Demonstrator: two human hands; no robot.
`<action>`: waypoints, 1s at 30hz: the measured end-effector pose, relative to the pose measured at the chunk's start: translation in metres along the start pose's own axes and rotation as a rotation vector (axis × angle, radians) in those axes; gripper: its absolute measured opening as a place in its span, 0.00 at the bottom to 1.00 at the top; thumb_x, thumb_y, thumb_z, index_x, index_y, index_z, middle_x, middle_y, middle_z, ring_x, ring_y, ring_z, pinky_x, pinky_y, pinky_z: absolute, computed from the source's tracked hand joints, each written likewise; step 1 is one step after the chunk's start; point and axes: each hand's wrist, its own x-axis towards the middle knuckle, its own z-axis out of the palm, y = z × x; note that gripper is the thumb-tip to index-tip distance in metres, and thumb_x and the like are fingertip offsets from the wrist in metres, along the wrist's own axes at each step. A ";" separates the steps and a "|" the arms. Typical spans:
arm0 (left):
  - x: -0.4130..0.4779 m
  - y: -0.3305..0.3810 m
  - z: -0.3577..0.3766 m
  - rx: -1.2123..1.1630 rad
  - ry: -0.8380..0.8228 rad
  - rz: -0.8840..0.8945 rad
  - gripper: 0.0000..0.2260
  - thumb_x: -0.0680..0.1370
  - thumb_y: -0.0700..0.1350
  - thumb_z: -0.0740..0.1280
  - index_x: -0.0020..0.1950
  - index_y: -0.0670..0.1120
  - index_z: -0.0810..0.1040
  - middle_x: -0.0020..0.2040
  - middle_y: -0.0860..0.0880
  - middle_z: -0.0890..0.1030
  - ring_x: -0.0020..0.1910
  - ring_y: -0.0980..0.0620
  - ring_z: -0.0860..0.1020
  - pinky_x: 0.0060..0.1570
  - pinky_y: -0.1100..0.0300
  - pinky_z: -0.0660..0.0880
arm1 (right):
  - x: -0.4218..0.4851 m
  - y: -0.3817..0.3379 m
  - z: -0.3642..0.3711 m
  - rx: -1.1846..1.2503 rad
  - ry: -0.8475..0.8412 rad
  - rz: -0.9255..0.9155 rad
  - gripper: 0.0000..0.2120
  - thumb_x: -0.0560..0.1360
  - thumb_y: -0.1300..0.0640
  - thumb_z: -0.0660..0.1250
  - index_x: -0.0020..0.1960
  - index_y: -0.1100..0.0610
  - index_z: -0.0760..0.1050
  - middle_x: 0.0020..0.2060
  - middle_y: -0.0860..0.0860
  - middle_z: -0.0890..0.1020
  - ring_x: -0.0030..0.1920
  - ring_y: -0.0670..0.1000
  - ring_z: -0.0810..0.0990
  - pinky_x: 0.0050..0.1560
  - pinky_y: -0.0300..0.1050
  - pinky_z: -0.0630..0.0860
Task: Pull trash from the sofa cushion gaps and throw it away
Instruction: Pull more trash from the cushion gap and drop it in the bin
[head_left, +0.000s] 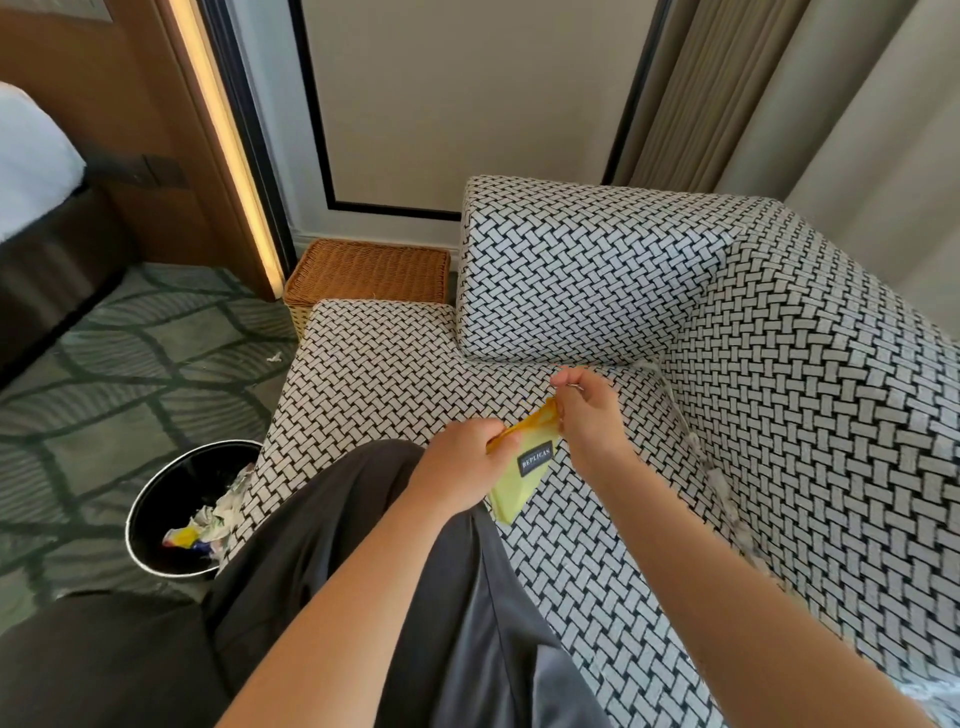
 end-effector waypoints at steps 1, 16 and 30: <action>0.001 0.001 0.002 0.027 -0.020 0.000 0.17 0.80 0.52 0.56 0.32 0.47 0.64 0.28 0.51 0.67 0.28 0.52 0.65 0.31 0.57 0.61 | 0.002 0.006 -0.004 0.007 0.005 0.012 0.13 0.78 0.69 0.53 0.41 0.56 0.71 0.26 0.49 0.68 0.26 0.45 0.66 0.28 0.37 0.64; 0.020 -0.003 0.020 0.079 -0.265 -0.158 0.15 0.80 0.47 0.54 0.38 0.44 0.73 0.32 0.49 0.79 0.29 0.57 0.80 0.38 0.56 0.77 | 0.005 0.039 -0.020 -0.503 -0.140 -0.080 0.11 0.76 0.56 0.63 0.58 0.53 0.68 0.36 0.50 0.74 0.30 0.45 0.70 0.30 0.39 0.70; 0.015 -0.003 0.019 -0.046 -0.074 -0.198 0.15 0.80 0.45 0.56 0.38 0.38 0.72 0.34 0.41 0.80 0.25 0.58 0.80 0.32 0.57 0.75 | 0.032 0.089 -0.050 -0.966 -0.002 0.172 0.20 0.79 0.48 0.56 0.68 0.55 0.62 0.62 0.56 0.67 0.43 0.53 0.76 0.33 0.43 0.72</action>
